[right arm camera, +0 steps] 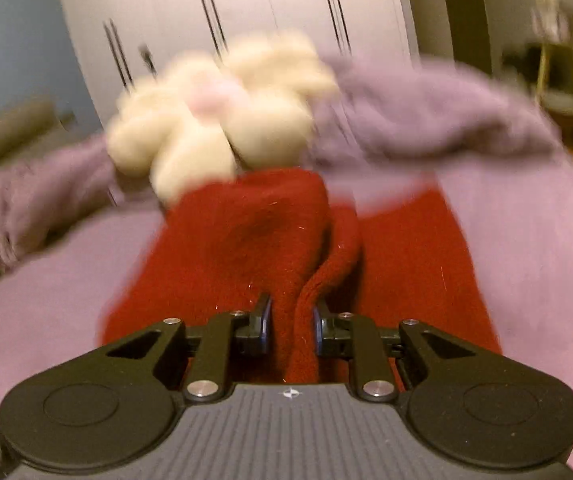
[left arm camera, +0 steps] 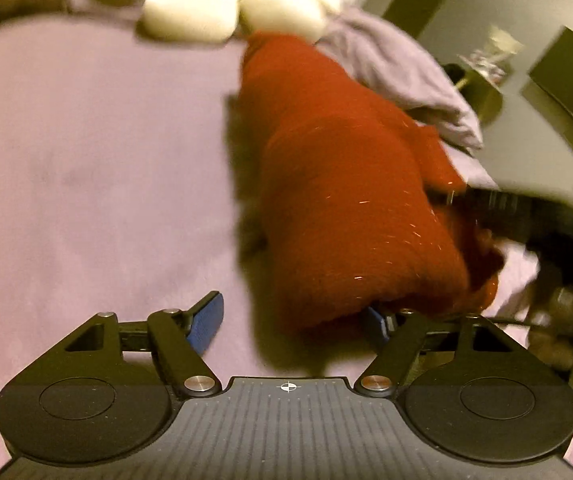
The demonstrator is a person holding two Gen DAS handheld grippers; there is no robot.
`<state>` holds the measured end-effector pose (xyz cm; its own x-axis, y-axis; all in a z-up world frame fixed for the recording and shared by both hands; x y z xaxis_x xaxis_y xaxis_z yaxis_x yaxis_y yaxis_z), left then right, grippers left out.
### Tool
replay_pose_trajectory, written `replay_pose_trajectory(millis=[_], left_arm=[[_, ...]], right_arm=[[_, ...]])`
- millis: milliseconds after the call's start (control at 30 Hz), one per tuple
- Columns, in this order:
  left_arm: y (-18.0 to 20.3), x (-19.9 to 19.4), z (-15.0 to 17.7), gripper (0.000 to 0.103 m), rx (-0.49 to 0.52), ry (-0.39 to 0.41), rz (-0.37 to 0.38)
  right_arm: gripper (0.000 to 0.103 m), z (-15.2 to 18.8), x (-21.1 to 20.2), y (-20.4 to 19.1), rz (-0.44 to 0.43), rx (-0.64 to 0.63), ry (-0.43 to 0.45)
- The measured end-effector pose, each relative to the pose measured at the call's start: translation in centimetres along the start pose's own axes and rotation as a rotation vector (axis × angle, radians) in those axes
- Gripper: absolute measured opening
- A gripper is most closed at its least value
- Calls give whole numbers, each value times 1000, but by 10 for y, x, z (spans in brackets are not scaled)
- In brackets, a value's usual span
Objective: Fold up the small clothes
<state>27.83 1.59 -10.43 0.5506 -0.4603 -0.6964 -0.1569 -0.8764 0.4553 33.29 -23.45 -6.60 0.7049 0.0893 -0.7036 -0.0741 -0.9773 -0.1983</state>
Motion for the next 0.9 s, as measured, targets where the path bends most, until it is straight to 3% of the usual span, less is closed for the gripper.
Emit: replay_pose_trajectory(millis=[200,267,433,567,667,733,767,800,867,900], left_arm=[[1,5,-1,77,-9,11,-6],[5,5,-2,77,-7,6,-9],[9,3,0,79,19,-3,-7],[6,6,0,79,16,-11,-2],[8,10,-2,82,23,-13,-1],[11,11,-1,83,30,-14,-4],[12,10,0,84,35,-15,-6],[13,10,1,84,46,-14,-10],[14,10,2,84,52,-13,-16],[15,9,1,84,48,-11,-19]], right_arm=[[46,-3,-6,37,-228,267,-7],[56,-3,3,34,-250,270,-34],[57,-1,18,27,-290,295,-84],[76,-11,20,27,-364,353,-80],[77,-14,28,20,-393,378,-111],[77,-17,34,9,-367,337,-112],[73,-18,36,2,-331,304,-102],[65,-20,37,-5,-300,266,-88],[37,-23,34,-20,-259,179,-73],[30,-26,30,-28,-240,120,-53]])
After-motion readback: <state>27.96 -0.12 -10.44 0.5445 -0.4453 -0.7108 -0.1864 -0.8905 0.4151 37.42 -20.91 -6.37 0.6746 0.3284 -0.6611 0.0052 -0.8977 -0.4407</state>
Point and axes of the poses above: each gripper's, at about its wrist camera, not at the fingertips, and x roughly the way its jaws point, y to its right, z to its underside, the point moved 2 cm from there along x, roughly the way its jaws point, and after that the axes turned 3 degrees about z, right-handed, at the moved point
